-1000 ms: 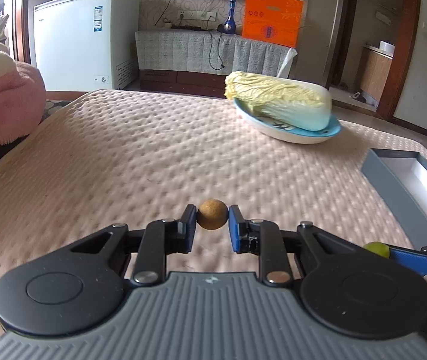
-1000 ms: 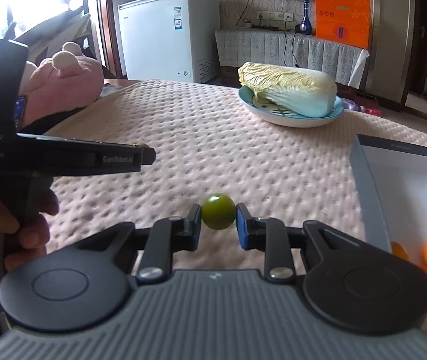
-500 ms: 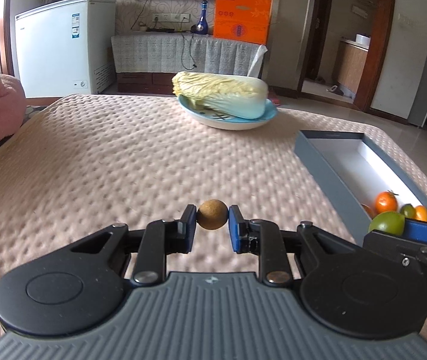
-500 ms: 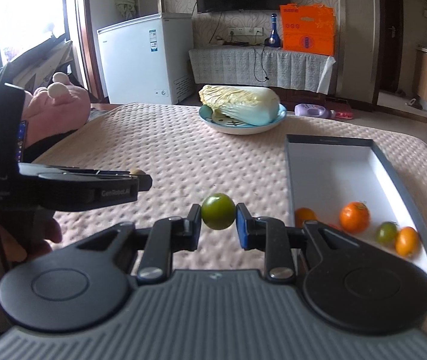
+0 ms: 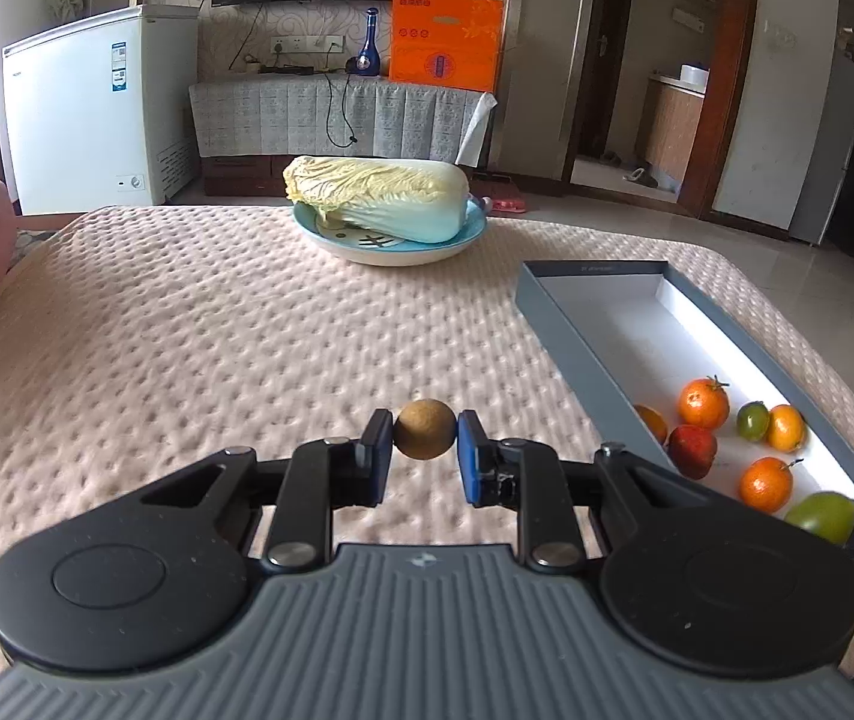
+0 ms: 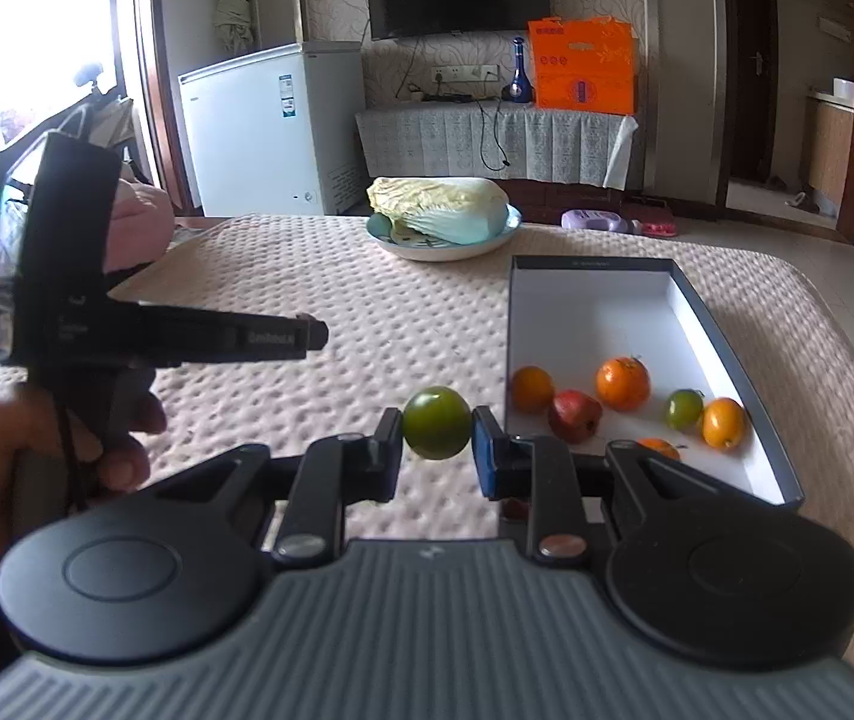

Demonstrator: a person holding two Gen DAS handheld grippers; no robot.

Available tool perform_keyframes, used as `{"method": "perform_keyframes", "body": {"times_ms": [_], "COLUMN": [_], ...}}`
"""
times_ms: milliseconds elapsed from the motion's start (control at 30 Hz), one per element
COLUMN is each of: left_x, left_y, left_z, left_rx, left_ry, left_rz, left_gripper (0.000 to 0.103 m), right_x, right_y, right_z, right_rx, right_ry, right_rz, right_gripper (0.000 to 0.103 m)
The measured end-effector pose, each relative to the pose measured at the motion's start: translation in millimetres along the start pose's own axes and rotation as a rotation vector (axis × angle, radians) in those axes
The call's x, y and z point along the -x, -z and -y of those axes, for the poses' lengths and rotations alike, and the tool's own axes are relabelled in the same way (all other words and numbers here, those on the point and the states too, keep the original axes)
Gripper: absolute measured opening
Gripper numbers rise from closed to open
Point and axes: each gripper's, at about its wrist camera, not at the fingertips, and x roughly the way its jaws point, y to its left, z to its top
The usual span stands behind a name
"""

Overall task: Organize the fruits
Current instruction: 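Carry the brown fruit and the green fruit over the grey box with both tools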

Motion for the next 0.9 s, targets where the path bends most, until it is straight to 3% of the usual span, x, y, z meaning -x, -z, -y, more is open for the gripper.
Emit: {"method": "perform_keyframes", "body": {"times_ms": [900], "left_x": [-32], "left_y": [-10], "left_z": [70], "left_rx": [-0.07], "left_ry": [0.096], "left_rz": [0.006], "left_gripper": [0.027], "right_x": [12], "right_y": [11], "right_z": [52], "right_rx": [-0.069], "right_ry": [0.079], "right_rz": [-0.013], "right_gripper": [0.027]}}
